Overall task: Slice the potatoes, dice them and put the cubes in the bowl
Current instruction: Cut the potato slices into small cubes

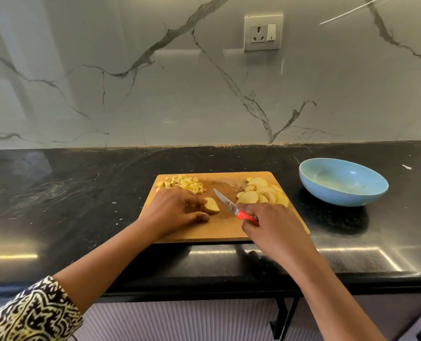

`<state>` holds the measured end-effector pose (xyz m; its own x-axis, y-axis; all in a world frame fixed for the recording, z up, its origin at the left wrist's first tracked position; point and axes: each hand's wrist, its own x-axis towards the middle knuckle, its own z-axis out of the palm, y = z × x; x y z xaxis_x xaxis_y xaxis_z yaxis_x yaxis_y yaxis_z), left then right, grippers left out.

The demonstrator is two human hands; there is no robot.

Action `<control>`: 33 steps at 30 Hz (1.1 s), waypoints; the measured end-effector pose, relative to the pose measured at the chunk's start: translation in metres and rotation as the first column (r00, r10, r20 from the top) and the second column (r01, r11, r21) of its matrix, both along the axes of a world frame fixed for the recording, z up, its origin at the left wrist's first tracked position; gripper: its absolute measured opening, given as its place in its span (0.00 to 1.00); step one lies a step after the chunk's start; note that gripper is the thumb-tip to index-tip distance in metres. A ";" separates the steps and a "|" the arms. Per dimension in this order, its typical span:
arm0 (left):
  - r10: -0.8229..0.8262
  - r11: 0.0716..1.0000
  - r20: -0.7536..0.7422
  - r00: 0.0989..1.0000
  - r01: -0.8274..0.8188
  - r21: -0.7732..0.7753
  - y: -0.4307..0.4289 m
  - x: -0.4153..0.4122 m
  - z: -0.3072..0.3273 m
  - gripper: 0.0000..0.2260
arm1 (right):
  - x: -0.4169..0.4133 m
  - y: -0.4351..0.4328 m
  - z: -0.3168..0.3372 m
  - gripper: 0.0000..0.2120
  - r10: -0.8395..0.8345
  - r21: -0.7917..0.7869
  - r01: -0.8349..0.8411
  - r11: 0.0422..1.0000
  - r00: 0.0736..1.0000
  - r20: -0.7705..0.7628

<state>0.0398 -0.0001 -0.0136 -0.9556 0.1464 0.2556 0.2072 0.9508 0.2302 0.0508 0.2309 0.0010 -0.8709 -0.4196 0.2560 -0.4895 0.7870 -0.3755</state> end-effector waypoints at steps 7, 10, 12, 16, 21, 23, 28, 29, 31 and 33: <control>-0.045 0.999 -0.171 0.984 0.041 -0.022 0.009 -0.008 -0.001 0.13 | -0.012 -0.005 0.009 0.17 -0.005 0.101 0.003 0.995 1.000 0.017; -0.049 0.996 -0.174 0.983 0.036 -0.080 0.011 -0.011 -0.005 0.16 | -0.015 -0.006 0.010 0.17 -0.006 0.123 0.006 0.992 1.000 0.000; -0.041 0.998 -0.163 0.986 0.031 -0.064 0.009 -0.011 -0.007 0.19 | -0.018 -0.006 0.009 0.18 -0.005 0.121 0.006 0.993 1.000 -0.005; 0.001 0.992 -0.138 0.990 -0.019 -0.127 0.011 -0.010 -0.010 0.19 | -0.023 -0.007 0.009 0.18 0.005 0.110 -0.006 0.994 1.000 0.015; -0.001 0.990 -0.164 0.987 -0.022 -0.140 0.012 -0.013 -0.009 0.17 | -0.028 -0.012 0.015 0.17 0.042 0.134 -0.045 0.990 0.999 0.026; -0.011 0.987 -0.169 0.985 -0.017 -0.162 0.012 -0.014 -0.009 0.17 | -0.033 -0.018 0.020 0.17 0.058 0.145 -0.064 0.987 0.997 0.043; -0.036 0.983 -0.212 0.977 -0.003 -0.182 0.015 -0.013 -0.010 0.23 | -0.025 -0.016 0.021 0.13 0.105 0.231 -0.110 0.967 0.994 0.034; -0.041 0.984 -0.225 0.973 0.001 -0.176 0.015 -0.013 -0.010 0.23 | -0.019 -0.009 0.021 0.13 0.108 0.245 -0.112 0.963 0.994 0.030; -0.041 0.985 -0.231 0.972 0.000 -0.174 0.013 -0.013 -0.011 0.20 | -0.007 0.006 0.024 0.16 0.105 0.270 -0.111 0.957 0.994 0.036; -0.044 0.989 -0.229 0.972 0.010 -0.149 0.013 -0.013 -0.011 0.16 | 0.003 0.018 0.030 0.17 0.106 0.292 -0.111 0.950 0.994 0.034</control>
